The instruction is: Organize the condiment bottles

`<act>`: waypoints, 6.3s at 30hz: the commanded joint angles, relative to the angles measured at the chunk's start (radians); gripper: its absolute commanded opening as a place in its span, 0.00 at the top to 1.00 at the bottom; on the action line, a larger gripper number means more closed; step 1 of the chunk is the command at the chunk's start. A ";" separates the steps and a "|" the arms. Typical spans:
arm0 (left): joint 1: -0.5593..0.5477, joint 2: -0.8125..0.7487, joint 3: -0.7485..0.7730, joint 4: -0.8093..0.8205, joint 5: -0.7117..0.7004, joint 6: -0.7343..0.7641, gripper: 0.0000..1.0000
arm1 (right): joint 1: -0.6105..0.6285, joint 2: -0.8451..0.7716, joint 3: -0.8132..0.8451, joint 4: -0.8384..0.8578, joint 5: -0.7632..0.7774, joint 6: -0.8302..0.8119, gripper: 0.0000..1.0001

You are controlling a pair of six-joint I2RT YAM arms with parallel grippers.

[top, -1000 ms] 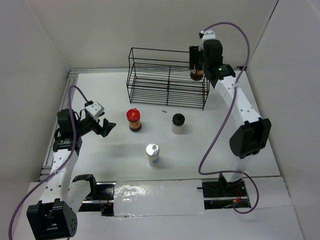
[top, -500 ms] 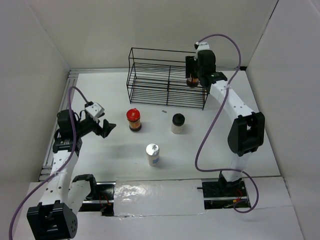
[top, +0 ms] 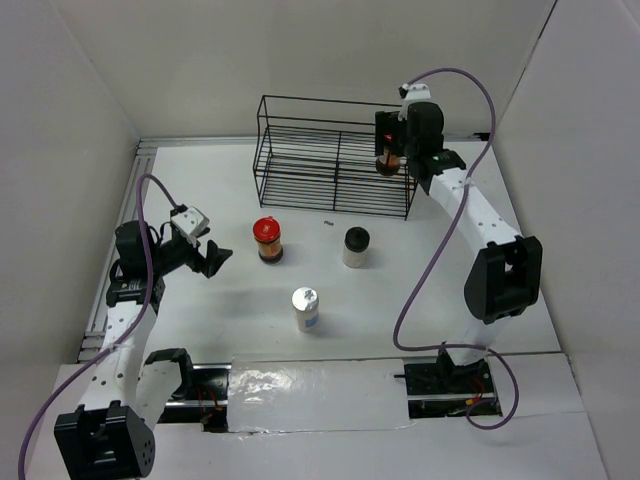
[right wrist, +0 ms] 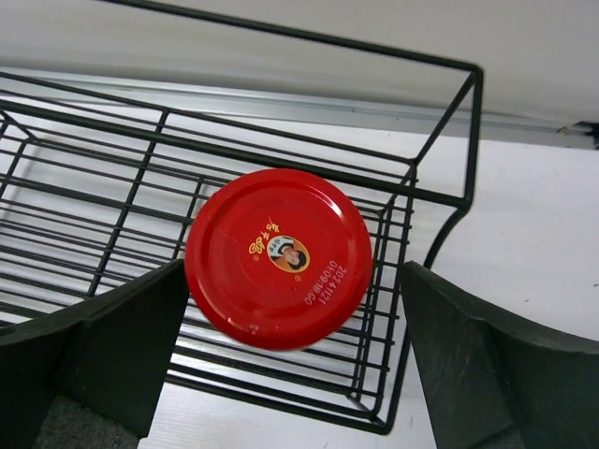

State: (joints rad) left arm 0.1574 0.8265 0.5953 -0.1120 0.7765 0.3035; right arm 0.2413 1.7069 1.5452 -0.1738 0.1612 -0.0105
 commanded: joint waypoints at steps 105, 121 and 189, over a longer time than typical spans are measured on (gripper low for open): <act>-0.002 -0.300 -0.114 -0.193 -0.183 -0.014 0.07 | 0.458 0.402 0.929 -0.387 0.213 -0.126 1.00; -0.005 -0.308 -0.118 -0.196 -0.164 -0.010 0.07 | 0.363 0.353 0.830 -0.535 0.123 0.007 1.00; -0.360 0.671 0.354 0.095 -0.170 0.129 0.01 | 0.391 -0.466 0.004 -0.328 0.442 -0.019 0.00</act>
State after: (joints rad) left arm -0.1963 1.4788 0.9222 -0.1089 0.6556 0.4614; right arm 0.6411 1.2545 1.5517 -0.5026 0.5732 -0.0422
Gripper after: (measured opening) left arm 0.993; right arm 0.998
